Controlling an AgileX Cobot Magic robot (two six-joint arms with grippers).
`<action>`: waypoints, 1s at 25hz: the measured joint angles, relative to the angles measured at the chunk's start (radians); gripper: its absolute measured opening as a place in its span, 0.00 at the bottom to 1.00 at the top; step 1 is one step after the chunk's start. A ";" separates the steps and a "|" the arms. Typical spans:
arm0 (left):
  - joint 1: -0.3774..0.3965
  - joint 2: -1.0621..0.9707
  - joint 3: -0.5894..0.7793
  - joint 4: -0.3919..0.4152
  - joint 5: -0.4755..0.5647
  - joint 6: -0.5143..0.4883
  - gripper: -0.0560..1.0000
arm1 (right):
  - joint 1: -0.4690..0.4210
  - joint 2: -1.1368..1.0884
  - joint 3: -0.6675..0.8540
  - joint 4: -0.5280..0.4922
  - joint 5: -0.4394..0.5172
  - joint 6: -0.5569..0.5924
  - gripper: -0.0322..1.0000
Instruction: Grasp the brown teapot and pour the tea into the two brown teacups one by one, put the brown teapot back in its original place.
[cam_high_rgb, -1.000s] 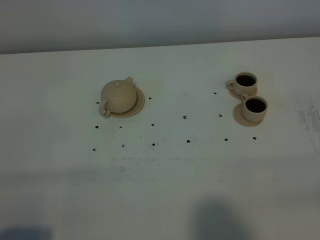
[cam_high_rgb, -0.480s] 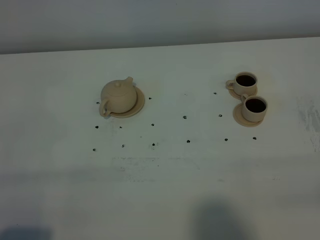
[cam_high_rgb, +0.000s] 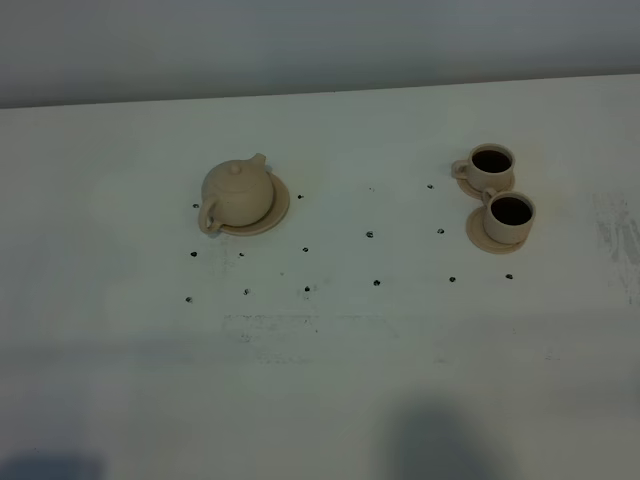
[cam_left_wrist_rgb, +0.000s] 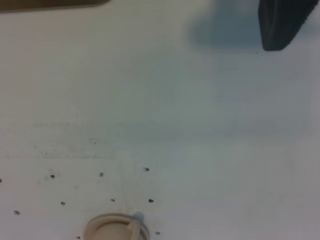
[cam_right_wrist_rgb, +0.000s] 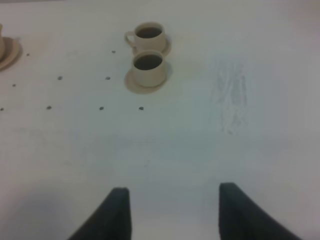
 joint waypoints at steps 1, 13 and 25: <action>0.000 0.000 0.000 0.000 0.000 0.000 0.43 | 0.000 0.000 0.000 -0.009 0.000 0.000 0.42; 0.000 0.000 0.000 0.000 0.000 0.000 0.43 | 0.000 0.000 0.000 -0.043 0.000 -0.038 0.42; 0.000 0.000 0.000 0.000 0.000 0.000 0.43 | 0.000 0.000 0.000 -0.043 0.000 -0.039 0.42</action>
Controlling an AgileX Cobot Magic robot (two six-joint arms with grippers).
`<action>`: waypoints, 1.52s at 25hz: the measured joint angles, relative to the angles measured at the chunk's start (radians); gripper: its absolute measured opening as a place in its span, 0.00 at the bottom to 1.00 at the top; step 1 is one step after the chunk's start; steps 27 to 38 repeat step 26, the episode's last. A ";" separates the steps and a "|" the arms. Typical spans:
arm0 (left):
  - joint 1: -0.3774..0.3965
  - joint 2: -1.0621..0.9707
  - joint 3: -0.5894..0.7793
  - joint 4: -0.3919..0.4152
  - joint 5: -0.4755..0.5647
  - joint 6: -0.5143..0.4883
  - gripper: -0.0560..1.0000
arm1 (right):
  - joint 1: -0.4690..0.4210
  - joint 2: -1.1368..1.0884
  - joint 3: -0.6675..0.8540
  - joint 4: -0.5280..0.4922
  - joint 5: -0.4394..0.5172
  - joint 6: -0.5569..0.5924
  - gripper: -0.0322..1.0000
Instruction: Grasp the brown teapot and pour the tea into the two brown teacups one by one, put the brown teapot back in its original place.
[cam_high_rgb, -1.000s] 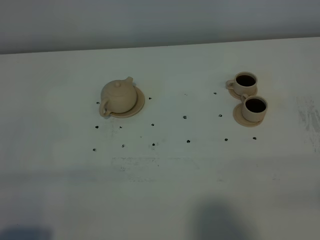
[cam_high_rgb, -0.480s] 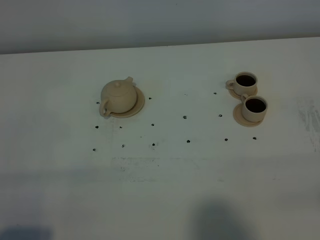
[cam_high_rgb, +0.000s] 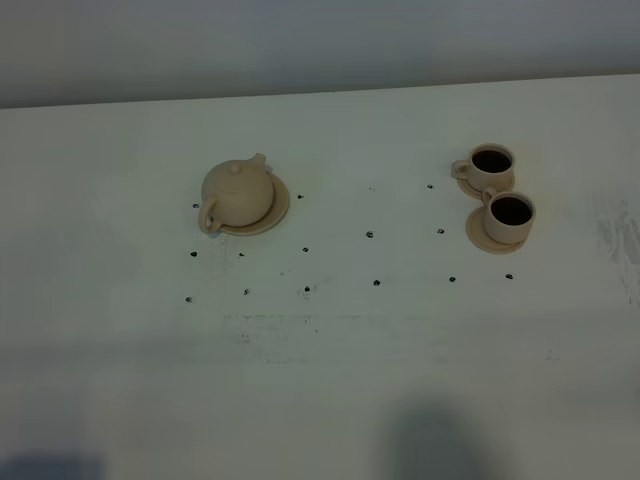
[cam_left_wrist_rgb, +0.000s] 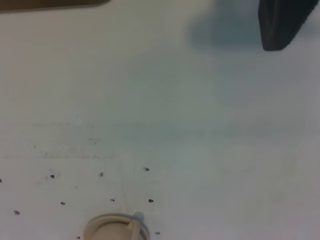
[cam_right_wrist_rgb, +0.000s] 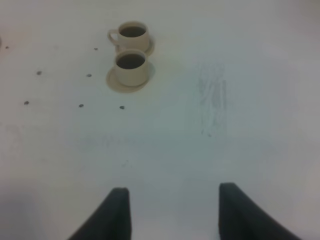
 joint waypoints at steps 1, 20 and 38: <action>0.000 0.000 0.000 0.000 0.000 0.000 0.43 | 0.000 0.000 0.000 0.000 0.000 0.000 0.42; 0.000 0.000 0.000 0.000 0.000 -0.001 0.43 | 0.000 0.000 0.000 0.000 0.000 0.000 0.42; 0.000 0.000 0.000 0.000 0.000 -0.001 0.43 | 0.000 0.000 0.000 0.000 0.000 0.000 0.42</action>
